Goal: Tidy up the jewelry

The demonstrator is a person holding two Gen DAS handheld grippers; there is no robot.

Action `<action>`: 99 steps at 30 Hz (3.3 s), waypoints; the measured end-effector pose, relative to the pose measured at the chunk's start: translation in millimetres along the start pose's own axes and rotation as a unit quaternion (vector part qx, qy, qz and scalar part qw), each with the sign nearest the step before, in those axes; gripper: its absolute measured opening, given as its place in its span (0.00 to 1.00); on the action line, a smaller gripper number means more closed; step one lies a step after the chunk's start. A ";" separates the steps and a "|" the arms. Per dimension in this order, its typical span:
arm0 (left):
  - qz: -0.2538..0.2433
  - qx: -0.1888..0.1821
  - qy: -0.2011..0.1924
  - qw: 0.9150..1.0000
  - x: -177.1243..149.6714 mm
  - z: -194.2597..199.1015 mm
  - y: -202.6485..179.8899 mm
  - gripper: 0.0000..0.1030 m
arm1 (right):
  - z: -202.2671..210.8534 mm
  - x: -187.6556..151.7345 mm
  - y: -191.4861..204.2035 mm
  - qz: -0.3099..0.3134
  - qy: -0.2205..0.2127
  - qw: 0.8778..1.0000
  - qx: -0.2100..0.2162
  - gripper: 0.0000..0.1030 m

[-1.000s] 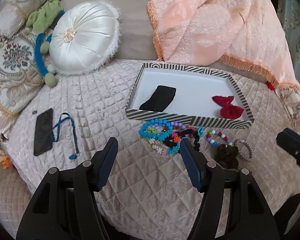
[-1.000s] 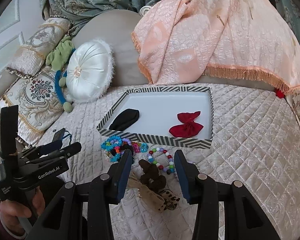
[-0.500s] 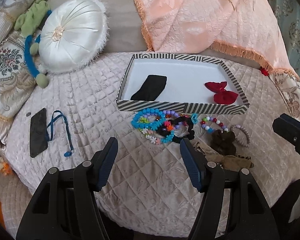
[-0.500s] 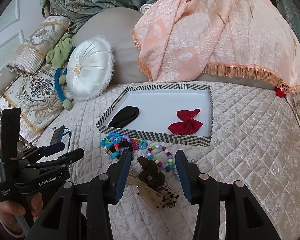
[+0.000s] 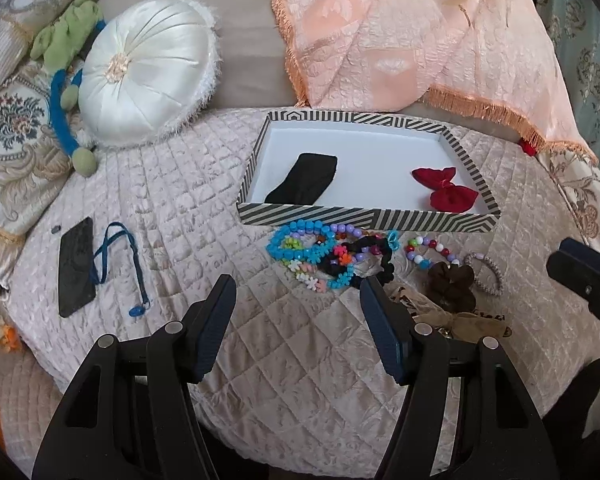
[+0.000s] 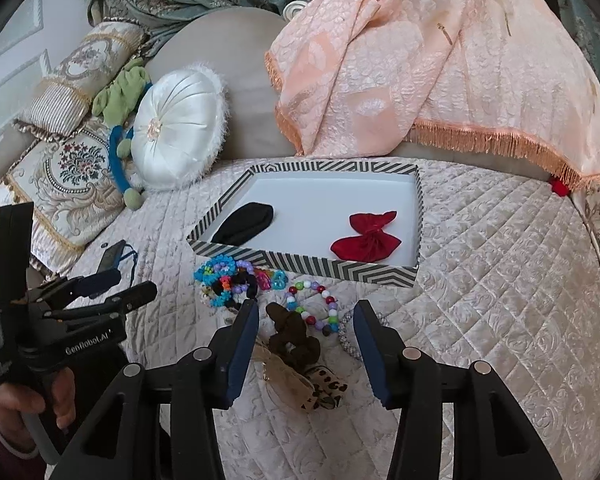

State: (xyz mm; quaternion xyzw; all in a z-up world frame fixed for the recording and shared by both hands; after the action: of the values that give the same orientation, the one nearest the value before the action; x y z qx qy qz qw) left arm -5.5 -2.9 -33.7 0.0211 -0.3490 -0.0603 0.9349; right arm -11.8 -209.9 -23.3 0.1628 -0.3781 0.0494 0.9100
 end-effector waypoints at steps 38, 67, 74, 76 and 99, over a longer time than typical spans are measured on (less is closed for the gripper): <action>0.146 -0.103 0.115 0.977 10.7 -106.8 64.5 0.63 | -95.4 -25.5 12.4 0.056 0.082 0.995 0.021 0.47; 0.124 -0.097 0.126 0.980 36.9 -120.3 59.0 0.07 | -83.6 -16.3 13.2 0.036 0.065 0.994 0.074 0.14; 0.109 -0.104 0.086 0.985 53.1 -79.1 59.9 0.07 | -55.0 -4.0 15.0 0.020 0.040 0.995 0.094 0.13; 0.103 -0.105 0.076 0.986 58.7 -69.2 57.1 0.07 | -46.7 -0.2 15.4 0.018 0.032 0.995 0.098 0.13; 0.051 -0.091 0.025 0.994 102.5 -32.2 28.6 0.07 | -16.8 53.5 16.6 0.021 -0.022 0.995 0.099 0.13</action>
State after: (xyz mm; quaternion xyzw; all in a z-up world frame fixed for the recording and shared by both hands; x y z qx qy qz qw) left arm 95.2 12.3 10.9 -0.0802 -0.3193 -0.0433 0.9433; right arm 34.0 -190.5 7.6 0.2449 -0.3947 0.1022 0.8797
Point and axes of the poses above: each gripper's, at about its wrist camera, not at the fingertips, and z roughly against the way its jaws point, y to its left, x to its top, the point moved 7 cm from there along -z, roughly the way its jaws point, and after that the axes turned 6 degrees about -z, right-handed, at the moved point
